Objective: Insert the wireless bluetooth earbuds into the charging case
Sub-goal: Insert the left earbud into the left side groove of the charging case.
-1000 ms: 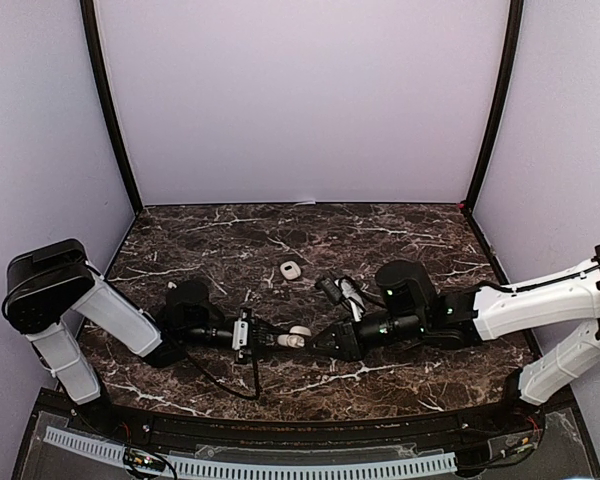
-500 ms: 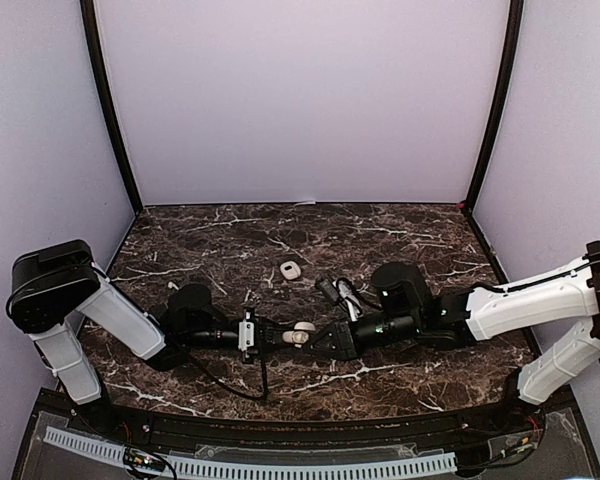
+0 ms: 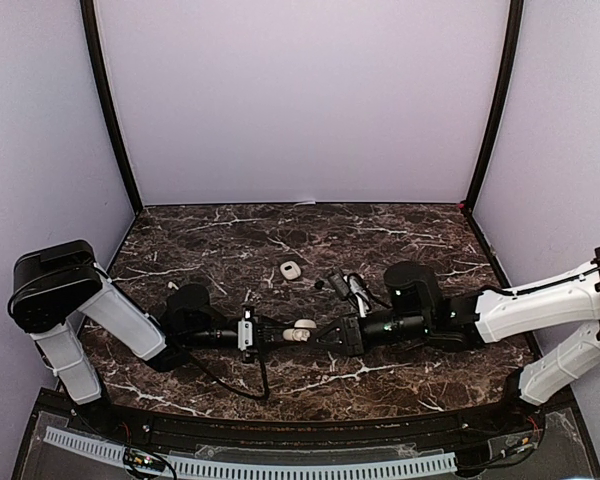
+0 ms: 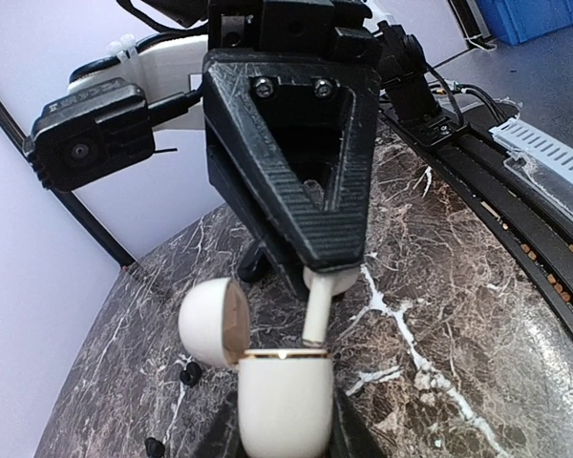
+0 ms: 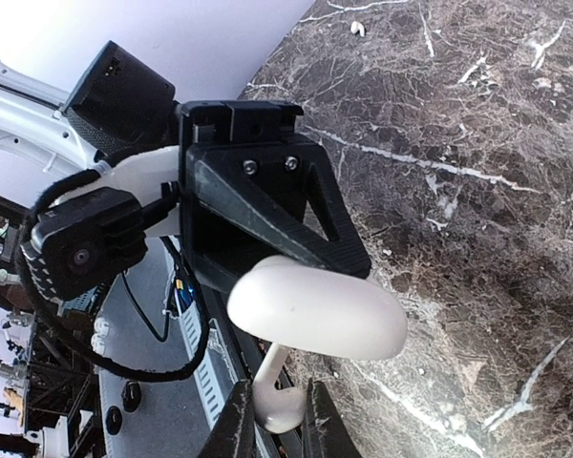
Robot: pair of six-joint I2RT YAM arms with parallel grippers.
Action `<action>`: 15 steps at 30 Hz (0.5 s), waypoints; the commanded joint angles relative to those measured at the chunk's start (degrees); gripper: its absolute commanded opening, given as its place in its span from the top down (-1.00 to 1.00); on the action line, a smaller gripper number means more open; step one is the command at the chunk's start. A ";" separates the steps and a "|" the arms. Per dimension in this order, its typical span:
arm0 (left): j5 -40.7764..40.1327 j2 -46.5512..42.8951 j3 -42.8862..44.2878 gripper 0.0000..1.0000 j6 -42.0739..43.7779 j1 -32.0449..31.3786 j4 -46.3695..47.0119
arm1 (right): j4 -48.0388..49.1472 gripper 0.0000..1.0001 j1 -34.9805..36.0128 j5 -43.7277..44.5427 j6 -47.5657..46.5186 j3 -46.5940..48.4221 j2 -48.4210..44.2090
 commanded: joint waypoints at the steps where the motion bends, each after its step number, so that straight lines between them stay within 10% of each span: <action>1: 0.17 0.25 -0.93 0.98 -1.03 -0.40 2.78 | 4.11 0.97 -0.52 0.71 0.24 -0.79 -1.92; 15: 0.27 0.10 -0.38 0.98 -0.76 -0.49 1.35 | 4.47 0.97 -0.78 0.10 -0.74 1.21 0.54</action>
